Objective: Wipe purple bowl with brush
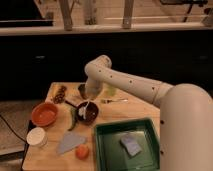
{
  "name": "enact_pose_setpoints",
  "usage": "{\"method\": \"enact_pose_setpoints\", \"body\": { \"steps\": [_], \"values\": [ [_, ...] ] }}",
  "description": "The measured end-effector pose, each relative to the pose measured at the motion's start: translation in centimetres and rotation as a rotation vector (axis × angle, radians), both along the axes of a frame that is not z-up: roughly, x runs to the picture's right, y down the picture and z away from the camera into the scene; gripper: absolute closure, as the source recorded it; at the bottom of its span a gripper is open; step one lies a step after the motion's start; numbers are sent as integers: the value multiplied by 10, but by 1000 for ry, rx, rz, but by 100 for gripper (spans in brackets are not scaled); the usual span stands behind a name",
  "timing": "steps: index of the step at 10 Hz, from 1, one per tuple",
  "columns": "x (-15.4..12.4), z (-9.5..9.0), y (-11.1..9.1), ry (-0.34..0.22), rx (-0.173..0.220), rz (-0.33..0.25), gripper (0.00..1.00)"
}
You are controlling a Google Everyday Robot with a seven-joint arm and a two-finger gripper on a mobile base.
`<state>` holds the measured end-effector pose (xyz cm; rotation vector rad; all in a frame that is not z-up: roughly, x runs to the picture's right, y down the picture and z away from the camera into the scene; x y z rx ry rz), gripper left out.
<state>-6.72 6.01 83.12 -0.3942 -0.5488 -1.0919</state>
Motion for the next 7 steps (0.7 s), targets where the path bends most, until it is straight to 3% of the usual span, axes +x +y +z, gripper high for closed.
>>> {"method": "enact_pose_setpoints", "body": {
  "steps": [4,7],
  "values": [
    [35,12,21,58,-42,32,99],
    [61,25,5,116,-42,82,99]
  ]
}}
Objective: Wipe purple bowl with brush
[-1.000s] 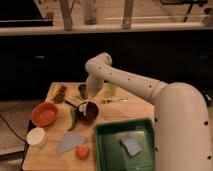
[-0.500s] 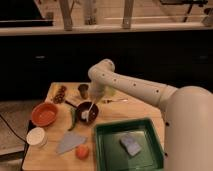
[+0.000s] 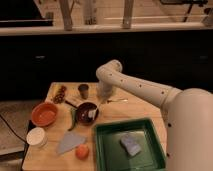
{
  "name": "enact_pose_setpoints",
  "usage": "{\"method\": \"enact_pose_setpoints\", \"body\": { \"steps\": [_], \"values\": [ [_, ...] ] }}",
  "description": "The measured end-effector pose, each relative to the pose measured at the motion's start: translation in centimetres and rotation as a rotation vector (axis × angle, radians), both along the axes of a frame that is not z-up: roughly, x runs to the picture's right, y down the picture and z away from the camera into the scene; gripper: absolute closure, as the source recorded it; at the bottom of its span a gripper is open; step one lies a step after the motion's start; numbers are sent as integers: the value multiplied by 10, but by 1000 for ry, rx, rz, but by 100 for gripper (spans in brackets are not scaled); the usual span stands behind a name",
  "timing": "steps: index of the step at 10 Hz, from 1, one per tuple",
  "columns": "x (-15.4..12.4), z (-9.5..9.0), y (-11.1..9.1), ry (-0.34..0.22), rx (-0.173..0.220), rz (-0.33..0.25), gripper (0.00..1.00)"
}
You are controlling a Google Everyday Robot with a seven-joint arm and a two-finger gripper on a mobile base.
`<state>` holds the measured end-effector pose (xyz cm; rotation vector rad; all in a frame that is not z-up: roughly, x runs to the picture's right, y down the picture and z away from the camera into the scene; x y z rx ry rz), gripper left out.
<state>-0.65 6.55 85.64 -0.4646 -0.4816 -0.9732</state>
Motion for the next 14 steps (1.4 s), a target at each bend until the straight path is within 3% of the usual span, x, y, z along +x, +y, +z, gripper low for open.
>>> {"method": "enact_pose_setpoints", "body": {
  "steps": [4,8,11,14],
  "values": [
    [-1,12,-25,15,13,15,99],
    [-42,11,-35,-41,22,-33,99],
    [-62,-2,-26,-95,29,-79,99],
    [-59,-16,0,-118,16,-85,99]
  ]
}}
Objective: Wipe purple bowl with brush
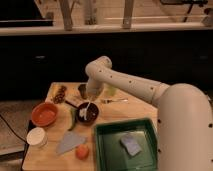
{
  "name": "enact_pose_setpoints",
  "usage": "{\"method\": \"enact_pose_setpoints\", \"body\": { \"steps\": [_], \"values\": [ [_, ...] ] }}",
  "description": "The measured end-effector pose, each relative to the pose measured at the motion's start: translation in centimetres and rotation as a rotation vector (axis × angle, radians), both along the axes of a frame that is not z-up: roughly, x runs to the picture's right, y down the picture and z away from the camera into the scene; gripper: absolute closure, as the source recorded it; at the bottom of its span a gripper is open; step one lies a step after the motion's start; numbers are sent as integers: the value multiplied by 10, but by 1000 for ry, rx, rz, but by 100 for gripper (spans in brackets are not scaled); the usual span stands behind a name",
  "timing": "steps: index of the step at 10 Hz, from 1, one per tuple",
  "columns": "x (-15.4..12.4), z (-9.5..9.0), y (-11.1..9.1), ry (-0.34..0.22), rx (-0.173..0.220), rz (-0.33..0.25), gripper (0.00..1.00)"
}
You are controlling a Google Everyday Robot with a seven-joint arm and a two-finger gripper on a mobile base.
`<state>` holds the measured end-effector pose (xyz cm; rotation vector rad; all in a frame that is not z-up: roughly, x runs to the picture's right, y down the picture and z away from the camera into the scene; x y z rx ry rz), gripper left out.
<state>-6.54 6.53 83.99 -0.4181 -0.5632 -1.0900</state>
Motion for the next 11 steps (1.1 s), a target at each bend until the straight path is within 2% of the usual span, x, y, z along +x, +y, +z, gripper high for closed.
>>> {"method": "enact_pose_setpoints", "body": {
  "steps": [3,5,6,8,11],
  "values": [
    [29,6,19,37,-34,43,99],
    [52,12,21,76,-45,84,99],
    [55,14,19,85,-45,92,99],
    [63,26,1,114,-37,119,99],
    [51,29,-19,100,-16,104,99]
  ]
}}
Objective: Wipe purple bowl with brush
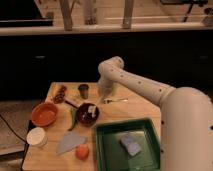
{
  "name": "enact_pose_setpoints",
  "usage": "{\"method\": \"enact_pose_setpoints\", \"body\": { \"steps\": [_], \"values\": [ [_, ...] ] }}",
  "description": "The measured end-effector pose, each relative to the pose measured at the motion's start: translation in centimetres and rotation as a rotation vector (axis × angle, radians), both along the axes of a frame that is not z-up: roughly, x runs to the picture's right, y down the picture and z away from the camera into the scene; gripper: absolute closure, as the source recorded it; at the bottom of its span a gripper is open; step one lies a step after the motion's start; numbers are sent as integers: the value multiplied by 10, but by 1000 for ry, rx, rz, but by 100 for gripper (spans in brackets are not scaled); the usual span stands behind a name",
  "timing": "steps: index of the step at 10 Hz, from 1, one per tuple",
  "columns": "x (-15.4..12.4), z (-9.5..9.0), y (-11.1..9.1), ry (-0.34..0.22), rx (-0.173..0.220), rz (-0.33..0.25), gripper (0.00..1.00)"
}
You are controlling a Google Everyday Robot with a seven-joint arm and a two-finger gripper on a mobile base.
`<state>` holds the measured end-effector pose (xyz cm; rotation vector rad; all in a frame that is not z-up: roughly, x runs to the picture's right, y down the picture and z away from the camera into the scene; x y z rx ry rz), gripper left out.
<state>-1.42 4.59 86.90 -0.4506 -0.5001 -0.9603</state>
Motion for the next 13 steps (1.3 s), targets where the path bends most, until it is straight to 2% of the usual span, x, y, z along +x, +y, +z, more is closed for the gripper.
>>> {"method": "enact_pose_setpoints", "body": {
  "steps": [4,7,10,11,13],
  "values": [
    [-50,-18,-17,-74,49,-67,99],
    [-66,-35,-8,-123,71,-104,99],
    [-60,-49,15,-137,65,-111,99],
    [-51,-51,29,-132,52,-104,99],
    [-30,-48,36,-110,38,-76,99]
  ]
}}
